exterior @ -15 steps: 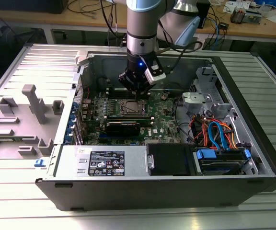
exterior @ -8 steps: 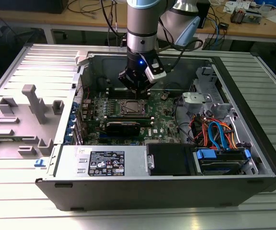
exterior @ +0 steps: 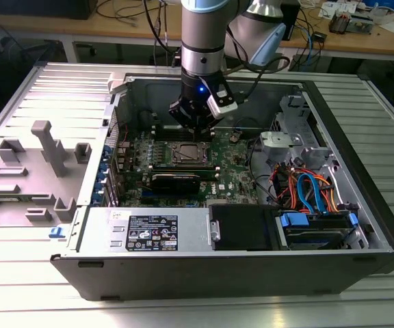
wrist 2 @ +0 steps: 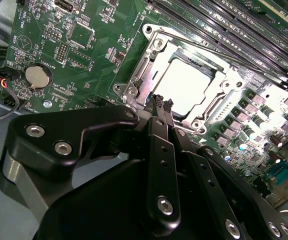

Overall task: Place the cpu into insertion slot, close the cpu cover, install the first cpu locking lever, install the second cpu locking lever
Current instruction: 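Install the second cpu locking lever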

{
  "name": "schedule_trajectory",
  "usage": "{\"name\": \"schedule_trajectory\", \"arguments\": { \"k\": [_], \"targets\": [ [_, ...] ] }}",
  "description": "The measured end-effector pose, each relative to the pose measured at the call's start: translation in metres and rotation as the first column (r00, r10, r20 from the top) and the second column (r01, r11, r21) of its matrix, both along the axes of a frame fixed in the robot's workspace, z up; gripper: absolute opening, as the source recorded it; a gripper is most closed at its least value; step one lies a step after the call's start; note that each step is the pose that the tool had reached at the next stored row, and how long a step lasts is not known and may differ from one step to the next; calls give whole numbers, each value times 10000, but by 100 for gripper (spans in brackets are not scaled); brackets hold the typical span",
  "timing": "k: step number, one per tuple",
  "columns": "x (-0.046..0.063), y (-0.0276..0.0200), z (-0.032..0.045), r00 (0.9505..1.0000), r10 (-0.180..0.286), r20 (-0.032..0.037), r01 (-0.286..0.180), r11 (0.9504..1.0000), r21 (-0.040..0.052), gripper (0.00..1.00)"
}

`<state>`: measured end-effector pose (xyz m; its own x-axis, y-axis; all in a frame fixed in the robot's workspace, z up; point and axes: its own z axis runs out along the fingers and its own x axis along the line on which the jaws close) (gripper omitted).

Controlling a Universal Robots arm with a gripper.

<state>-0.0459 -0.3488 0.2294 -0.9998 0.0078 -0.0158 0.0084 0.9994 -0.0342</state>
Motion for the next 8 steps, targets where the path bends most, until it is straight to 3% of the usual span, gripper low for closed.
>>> {"name": "schedule_trajectory", "arguments": {
  "k": [8],
  "targets": [
    [0, -1, 42, 10000, 0, 0, 0, 10000, 0, 11]
  ]
}}
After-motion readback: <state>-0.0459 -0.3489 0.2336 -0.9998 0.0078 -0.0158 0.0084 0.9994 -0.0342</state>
